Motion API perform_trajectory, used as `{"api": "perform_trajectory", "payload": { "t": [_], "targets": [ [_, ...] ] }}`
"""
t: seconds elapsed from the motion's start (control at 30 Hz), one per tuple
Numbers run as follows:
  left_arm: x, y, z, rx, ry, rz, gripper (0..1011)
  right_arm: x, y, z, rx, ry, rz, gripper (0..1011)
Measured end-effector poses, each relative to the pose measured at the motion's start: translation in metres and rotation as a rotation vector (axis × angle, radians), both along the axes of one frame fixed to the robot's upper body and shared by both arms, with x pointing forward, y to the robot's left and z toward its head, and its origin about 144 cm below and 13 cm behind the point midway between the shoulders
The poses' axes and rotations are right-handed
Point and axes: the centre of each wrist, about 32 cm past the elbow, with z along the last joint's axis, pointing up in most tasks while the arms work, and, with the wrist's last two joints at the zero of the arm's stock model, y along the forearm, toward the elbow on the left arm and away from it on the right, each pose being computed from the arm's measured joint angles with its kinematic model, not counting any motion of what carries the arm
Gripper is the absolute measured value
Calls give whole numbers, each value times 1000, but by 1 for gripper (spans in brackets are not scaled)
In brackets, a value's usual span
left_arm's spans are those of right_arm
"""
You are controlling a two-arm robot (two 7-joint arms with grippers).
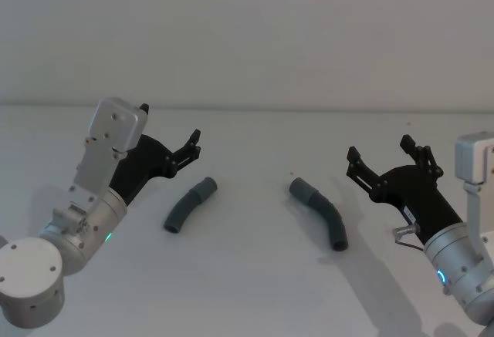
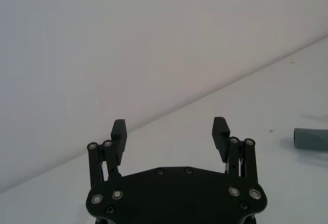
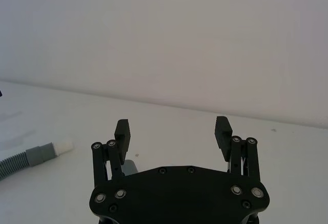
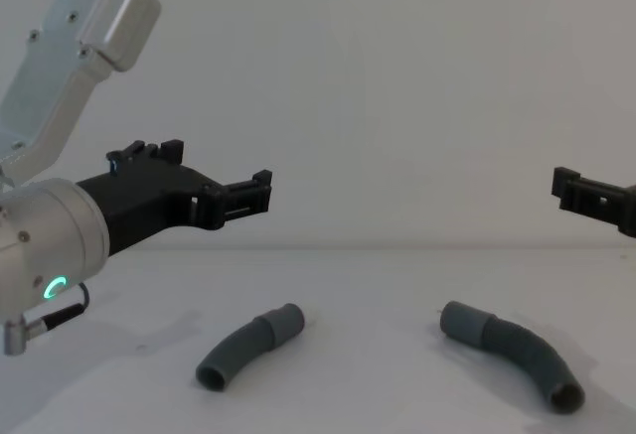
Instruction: Use both hands to pick up one end of the pipe from the table, align the ends, and insert them.
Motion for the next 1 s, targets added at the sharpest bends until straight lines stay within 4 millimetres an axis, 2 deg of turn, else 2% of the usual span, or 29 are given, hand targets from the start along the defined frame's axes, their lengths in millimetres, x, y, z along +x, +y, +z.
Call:
{"api": "perform_trajectory", "payload": {
  "t": [1.0],
  "targets": [
    [0,0,0,0,0,0,1001,0,0,0,0,0,0,1000]
  ]
}}
